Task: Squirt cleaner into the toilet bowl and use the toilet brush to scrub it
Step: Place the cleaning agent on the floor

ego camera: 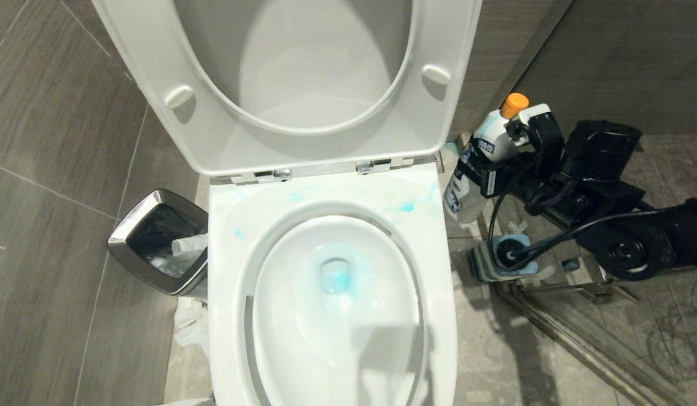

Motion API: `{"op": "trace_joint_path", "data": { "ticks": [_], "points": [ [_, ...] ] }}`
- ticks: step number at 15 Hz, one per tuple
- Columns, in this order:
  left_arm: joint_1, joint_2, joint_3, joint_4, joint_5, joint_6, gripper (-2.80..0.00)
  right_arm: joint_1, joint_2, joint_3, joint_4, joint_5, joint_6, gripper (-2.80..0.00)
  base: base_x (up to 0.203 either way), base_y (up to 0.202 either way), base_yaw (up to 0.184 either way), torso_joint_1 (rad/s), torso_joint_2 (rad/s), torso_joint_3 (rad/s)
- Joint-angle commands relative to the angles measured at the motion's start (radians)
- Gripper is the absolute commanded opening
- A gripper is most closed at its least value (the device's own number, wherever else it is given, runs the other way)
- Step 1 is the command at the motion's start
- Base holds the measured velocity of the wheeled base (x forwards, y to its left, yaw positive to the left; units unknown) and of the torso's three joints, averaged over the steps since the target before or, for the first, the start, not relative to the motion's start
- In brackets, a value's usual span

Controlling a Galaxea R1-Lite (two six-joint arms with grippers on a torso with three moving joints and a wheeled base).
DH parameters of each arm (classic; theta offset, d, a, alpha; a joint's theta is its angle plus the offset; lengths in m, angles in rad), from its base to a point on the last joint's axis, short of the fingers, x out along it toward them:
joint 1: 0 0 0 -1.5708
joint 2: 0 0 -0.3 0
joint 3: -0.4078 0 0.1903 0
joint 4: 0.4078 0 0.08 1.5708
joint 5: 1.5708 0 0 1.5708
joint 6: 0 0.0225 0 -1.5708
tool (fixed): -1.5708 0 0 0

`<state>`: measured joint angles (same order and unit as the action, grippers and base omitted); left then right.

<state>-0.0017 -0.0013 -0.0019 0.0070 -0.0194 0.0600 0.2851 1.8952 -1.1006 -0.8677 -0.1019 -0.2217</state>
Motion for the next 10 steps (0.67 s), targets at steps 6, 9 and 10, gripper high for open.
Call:
{"op": "trace_joint_path", "data": {
  "ticks": [6, 9, 10],
  "points": [
    [0.0, 0.001, 0.0, -0.001, 0.001, 0.001, -2.8, 0.0, 0.065, -0.002, -0.065, 0.011, -0.008, -2.8, 0.0, 0.0, 0.0, 0.004, 0.0, -0.18],
    [0.0, 0.001, 0.0, -0.001, 0.003, 0.003, -2.8, 0.0, 0.068, -0.002, -0.065, 0.034, -0.013, -2.8, 0.0, 0.0, 0.0, 0.002, 0.0, -0.03],
    [0.0, 0.001, 0.0, -0.001, 0.001, 0.003, -2.8, 0.0, 0.069, -0.005, -0.065, 0.034, -0.013, -2.8, 0.0, 0.0, 0.0, 0.0, 0.0, 0.0]
  ]
}}
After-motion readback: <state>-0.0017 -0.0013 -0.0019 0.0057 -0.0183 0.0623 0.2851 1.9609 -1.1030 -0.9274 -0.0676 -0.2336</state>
